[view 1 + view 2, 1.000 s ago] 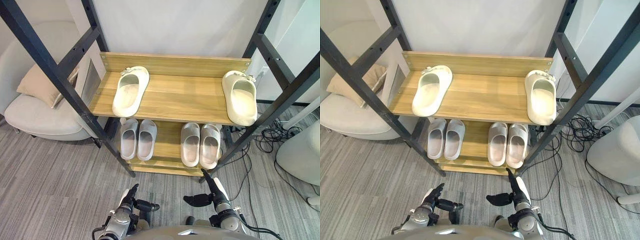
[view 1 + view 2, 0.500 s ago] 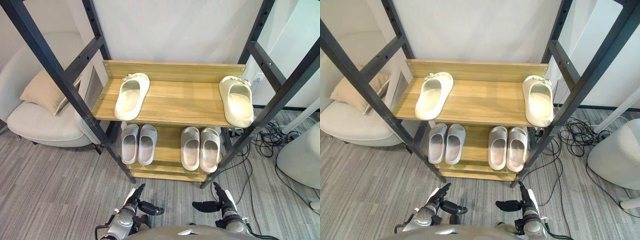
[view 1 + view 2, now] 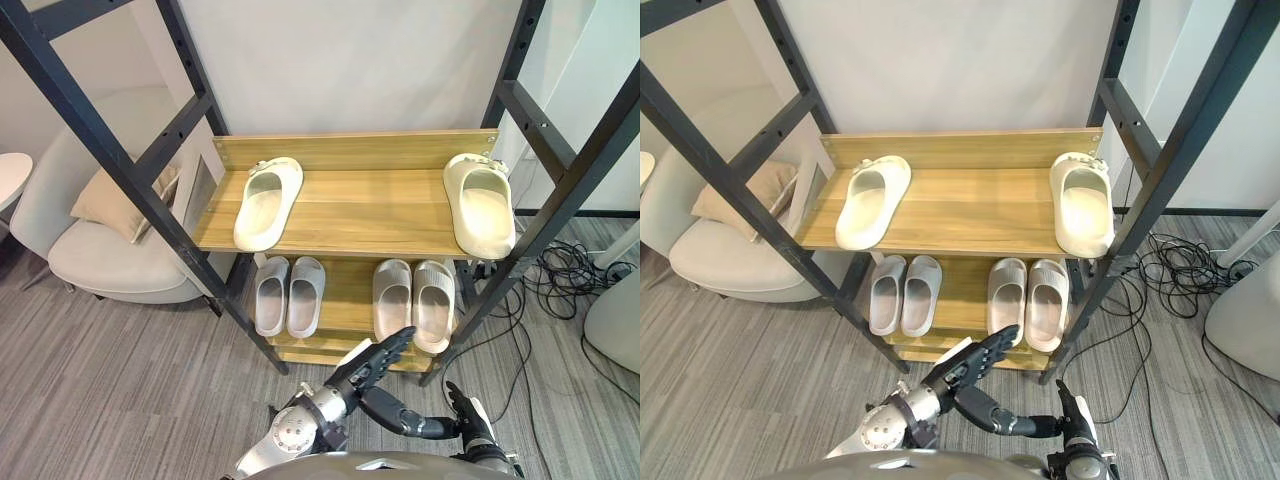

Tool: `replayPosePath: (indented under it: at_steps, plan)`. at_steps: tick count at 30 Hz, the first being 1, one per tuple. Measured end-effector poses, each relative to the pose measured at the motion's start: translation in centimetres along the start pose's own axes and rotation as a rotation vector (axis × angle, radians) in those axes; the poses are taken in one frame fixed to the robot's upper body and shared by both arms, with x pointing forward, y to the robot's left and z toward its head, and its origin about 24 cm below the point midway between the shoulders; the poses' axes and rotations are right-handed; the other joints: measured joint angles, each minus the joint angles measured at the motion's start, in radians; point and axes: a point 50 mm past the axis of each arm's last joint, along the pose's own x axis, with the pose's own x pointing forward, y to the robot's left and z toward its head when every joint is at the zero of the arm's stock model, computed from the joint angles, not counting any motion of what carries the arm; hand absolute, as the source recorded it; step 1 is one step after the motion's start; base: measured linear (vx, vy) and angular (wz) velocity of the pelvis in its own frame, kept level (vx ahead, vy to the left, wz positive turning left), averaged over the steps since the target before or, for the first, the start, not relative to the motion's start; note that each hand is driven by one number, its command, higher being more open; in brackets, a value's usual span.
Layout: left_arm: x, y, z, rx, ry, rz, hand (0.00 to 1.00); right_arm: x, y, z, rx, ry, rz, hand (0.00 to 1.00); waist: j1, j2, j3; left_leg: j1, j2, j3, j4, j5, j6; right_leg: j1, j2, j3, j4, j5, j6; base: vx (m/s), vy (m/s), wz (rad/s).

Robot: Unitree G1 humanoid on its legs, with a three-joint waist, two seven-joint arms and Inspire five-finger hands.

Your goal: Organize the slippers on the shoe rack

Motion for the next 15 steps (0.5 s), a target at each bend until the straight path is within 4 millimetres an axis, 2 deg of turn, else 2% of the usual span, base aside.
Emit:
replayPosePath:
  at_steps: [1, 4, 6, 11, 15]
  plan:
    - [0.1, 0.0, 0.4, -0.013, -0.019, -0.001, 1.00, 0.0, 0.0, 0.0, -0.001, 0.001, 0.000, 1.00, 0.000, 0.000, 0.000, 0.000, 0.001, 0.000, 0.000, 0.000, 0.000, 0.000, 0.000, 0.000, 0.000, 0.000, 0.000, 0.00, 0.000, 0.00]
    - [0.4, 0.0, 3.8, -0.057, -0.169, 0.006, 1.00, -0.1, -0.2, -0.4, -0.008, 0.011, -0.002, 1.00, 0.000, -0.001, -0.001, 0.003, 0.001, 0.000, 0.000, -0.001, -0.001, 0.003, 0.002, 0.000, 0.000, 0.000, 0.000, 0.00, 0.000, 0.00]
    - [0.3, 0.2, 5.0, -0.059, -0.220, 0.017, 1.00, -0.1, -0.1, -0.6, -0.010, 0.023, 0.002, 1.00, 0.001, -0.003, -0.004, 0.004, 0.001, 0.000, 0.000, -0.001, -0.001, 0.005, 0.002, -0.001, 0.000, 0.000, 0.000, 0.00, 0.000, 0.00]
    - [-0.2, 1.6, 7.3, -0.051, -0.330, 0.120, 1.00, -0.2, 0.2, -1.2, -0.032, 0.051, 0.018, 1.00, 0.003, -0.014, -0.021, 0.009, -0.001, -0.003, 0.000, -0.002, -0.001, 0.013, 0.001, -0.007, -0.003, 0.000, 0.000, 0.00, 0.001, 0.01]
    - [-0.5, 2.6, 7.8, -0.064, -0.358, 0.199, 1.00, -0.2, 0.3, -1.5, -0.045, 0.062, 0.026, 1.00, 0.004, -0.020, -0.031, 0.009, 0.000, -0.006, 0.000, -0.002, -0.001, 0.014, -0.001, -0.010, -0.003, 0.000, 0.000, -0.01, 0.004, 0.02]
